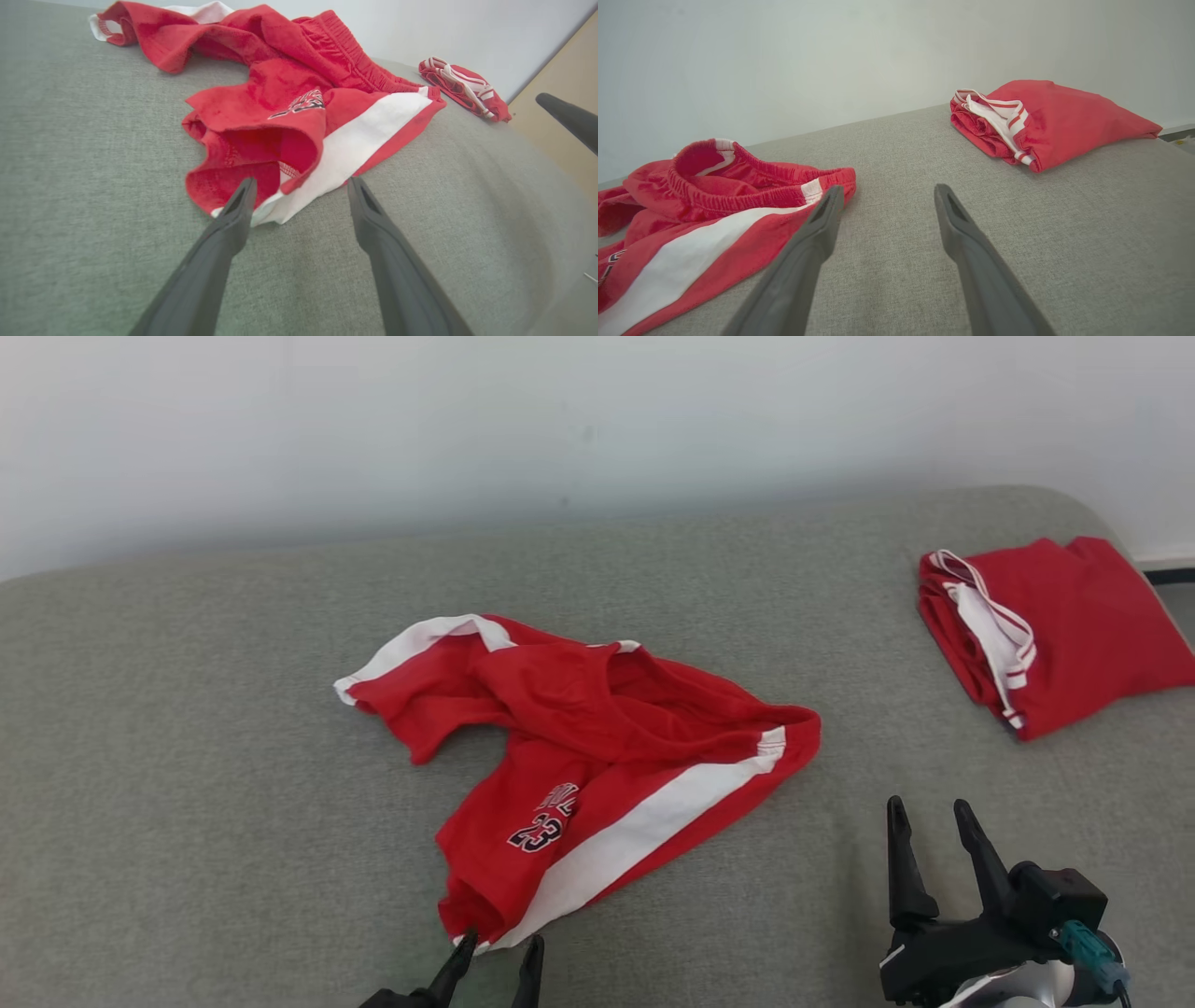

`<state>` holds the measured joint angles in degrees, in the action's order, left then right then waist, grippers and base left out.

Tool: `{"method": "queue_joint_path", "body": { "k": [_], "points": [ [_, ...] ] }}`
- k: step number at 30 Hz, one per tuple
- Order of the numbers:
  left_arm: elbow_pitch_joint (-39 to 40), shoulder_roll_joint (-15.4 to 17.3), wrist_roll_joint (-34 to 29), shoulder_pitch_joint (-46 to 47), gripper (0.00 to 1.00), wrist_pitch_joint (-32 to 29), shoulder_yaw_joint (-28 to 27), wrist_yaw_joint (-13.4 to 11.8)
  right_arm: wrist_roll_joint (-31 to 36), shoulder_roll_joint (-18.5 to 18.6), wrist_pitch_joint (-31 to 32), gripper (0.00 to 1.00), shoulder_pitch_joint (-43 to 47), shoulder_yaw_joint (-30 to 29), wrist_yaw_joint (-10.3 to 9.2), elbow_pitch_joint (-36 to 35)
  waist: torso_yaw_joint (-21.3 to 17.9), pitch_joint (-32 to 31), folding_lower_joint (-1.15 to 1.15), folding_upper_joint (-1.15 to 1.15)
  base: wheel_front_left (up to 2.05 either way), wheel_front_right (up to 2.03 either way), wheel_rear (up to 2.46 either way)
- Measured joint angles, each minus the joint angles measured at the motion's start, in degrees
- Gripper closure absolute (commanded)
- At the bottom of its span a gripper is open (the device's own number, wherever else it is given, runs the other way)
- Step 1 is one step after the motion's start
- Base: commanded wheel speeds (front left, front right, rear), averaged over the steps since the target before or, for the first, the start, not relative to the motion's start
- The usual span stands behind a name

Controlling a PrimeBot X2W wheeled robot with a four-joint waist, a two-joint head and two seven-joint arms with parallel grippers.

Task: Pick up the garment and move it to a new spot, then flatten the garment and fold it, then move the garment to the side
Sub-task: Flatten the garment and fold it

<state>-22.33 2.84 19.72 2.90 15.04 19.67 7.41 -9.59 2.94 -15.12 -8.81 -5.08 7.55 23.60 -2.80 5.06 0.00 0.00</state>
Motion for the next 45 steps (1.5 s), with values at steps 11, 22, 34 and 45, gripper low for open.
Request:
{"method": "queue_joint_path", "body": {
  "k": [11,22,34,45],
  "points": [
    [-4.3,0.0,1.1,3.5,1.00,0.0,-4.1,-0.7,-0.9,0.0,0.0,0.00,-0.4,0.4,0.00,0.3,-3.8,2.0,0.00,0.00,0.00,0.00,0.00],
    [-4.5,0.0,-0.5,3.9,1.00,0.0,-16.2,-3.5,-1.4,0.0,0.0,0.00,-0.4,0.0,0.00,1.0,-5.3,2.1,0.00,0.00,0.00,0.00,0.00],
    [-8.0,0.8,-3.6,2.6,0.00,0.0,-22.0,-1.3,-2.6,0.0,0.0,0.00,1.4,0.3,0.00,2.3,-5.7,-1.4,-0.01,0.00,0.00,0.00,0.00],
    [3.9,0.2,-11.0,-3.0,0.00,0.0,-25.8,-4.2,0.5,0.0,0.0,0.00,2.3,4.0,0.00,-6.4,-5.6,-4.3,-0.01,0.00,0.00,0.00,0.00]
  ]
}}
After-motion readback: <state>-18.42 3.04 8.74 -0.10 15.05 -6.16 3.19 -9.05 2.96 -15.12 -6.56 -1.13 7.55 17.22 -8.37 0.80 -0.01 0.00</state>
